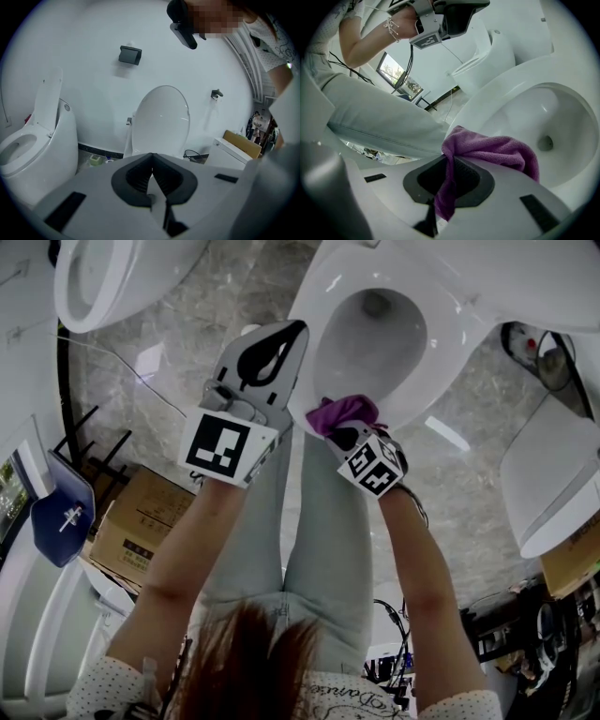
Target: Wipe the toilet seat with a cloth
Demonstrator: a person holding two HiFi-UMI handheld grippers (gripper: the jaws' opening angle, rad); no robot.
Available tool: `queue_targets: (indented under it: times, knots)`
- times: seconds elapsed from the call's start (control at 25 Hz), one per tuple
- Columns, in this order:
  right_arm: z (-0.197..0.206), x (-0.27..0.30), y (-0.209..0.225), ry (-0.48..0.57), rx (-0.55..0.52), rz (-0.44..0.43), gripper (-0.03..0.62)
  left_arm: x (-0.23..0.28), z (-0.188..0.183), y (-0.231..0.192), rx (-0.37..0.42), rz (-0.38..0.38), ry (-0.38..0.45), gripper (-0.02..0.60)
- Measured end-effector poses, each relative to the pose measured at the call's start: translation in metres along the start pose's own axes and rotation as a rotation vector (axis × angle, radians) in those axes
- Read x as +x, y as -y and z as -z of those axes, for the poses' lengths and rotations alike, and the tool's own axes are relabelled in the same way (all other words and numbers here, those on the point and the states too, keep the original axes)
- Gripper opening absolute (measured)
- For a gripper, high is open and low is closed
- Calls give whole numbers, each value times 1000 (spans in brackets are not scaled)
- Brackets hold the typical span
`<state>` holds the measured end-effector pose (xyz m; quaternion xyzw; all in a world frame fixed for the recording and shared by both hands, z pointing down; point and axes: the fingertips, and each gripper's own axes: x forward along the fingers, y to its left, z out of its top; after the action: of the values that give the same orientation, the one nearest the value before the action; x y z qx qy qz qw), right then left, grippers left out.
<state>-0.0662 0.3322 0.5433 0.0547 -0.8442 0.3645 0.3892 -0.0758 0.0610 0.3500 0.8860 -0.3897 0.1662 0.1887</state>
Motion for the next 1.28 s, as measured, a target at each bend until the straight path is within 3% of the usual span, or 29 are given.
queue_targets:
  times: [0.32,0.76,1.28]
  knots:
    - [-10,7,-8,9,-94,-47,49,-6,1,0,-13,-19,4,3]
    - [-25,19,-13,35,-108,-64,49,-17,5,-15,-26,-62,15,3]
    - [-45,27,-7,110,-92,42,49,-21,6,-32,-31,-86,11,3]
